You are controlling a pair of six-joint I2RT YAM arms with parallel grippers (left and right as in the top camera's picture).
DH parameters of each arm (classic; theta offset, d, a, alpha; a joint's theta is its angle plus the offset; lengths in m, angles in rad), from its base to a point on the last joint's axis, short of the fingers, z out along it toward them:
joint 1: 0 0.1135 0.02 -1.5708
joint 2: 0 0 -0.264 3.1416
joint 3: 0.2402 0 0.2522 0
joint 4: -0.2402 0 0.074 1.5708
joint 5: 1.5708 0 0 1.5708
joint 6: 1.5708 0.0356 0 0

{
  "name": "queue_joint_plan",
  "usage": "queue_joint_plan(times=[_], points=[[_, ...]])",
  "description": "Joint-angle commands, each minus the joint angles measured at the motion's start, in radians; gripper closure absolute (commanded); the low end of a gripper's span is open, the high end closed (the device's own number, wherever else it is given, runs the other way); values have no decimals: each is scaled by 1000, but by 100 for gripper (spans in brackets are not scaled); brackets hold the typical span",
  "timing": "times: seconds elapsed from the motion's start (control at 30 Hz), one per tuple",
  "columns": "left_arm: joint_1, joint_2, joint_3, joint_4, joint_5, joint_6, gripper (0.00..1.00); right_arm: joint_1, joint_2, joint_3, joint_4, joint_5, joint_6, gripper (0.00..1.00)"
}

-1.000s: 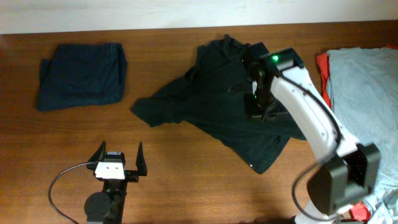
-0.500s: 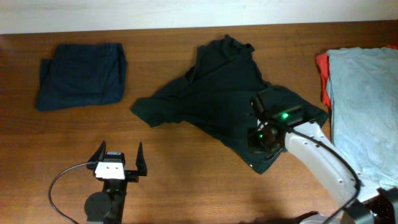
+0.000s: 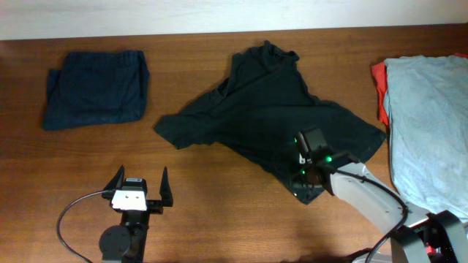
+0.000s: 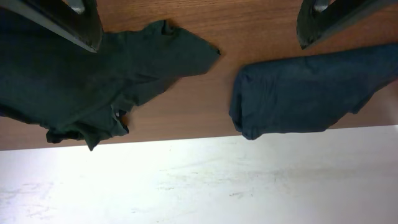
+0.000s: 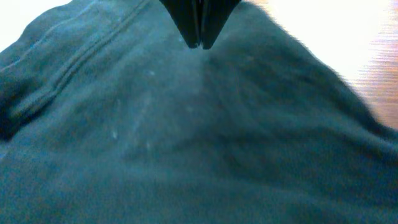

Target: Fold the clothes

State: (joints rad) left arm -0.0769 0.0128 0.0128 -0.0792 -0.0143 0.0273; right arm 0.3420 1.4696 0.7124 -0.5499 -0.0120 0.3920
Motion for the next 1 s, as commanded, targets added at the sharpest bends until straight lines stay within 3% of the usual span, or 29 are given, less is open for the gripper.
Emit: queue_joint_plan(times=[0.0,0.23,0.5,0.97], points=[[-4,-6,-4,-4,11,16,1,5,-3,-60,36,24,6,96],[-4,-6,-4,-4,11,16,1,5,-3,-124,66,2,47,96],[-4,-6,-4,-4,11,16,1,4,-3,-130,-139,-13,257,96],[-4,-6,-4,-4,11,16,1,4,-3,-129,-315,-201,248,96]])
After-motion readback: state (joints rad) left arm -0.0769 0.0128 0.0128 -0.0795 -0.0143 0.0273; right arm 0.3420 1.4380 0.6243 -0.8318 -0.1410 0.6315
